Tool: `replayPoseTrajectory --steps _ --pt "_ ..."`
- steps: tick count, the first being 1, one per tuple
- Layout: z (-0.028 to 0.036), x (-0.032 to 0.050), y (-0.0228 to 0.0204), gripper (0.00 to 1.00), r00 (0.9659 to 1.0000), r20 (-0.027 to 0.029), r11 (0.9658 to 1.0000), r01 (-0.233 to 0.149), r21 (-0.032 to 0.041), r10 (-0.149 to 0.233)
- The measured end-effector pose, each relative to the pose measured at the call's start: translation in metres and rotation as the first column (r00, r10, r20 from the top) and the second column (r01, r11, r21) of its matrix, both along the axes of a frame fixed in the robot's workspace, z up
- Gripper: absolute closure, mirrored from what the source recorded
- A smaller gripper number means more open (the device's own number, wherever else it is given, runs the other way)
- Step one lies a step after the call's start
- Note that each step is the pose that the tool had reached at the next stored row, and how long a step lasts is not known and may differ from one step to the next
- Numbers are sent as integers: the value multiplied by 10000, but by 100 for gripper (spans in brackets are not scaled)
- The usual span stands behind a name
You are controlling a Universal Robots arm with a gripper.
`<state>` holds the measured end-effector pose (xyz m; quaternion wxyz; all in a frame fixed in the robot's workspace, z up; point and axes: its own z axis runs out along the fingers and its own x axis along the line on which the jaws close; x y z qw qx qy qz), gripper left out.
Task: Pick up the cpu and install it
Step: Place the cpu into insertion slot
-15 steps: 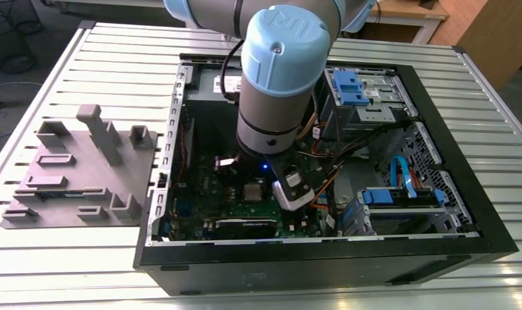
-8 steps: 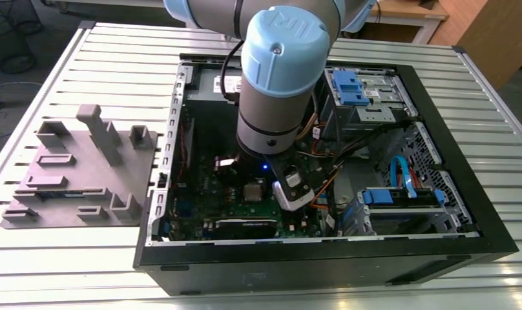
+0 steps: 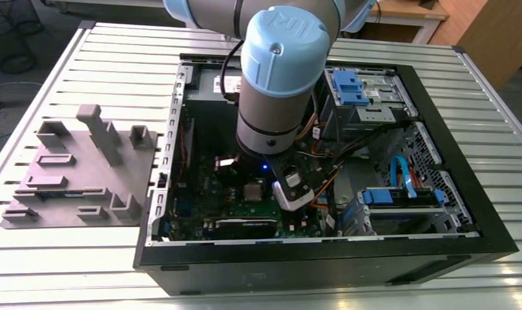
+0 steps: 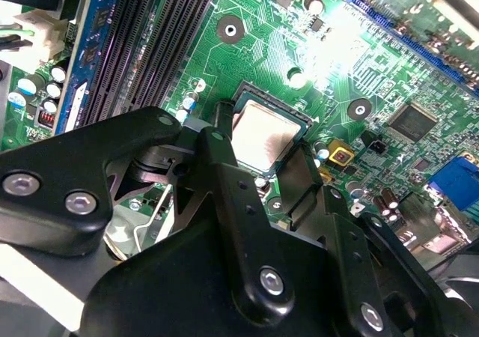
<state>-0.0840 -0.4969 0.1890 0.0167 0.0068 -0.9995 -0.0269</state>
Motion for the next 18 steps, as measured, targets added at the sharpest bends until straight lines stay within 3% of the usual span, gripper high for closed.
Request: replayPoseTrajectory --steps 18 --pt "2 -5 -1 52 10000 8 10000 0 -3 0"
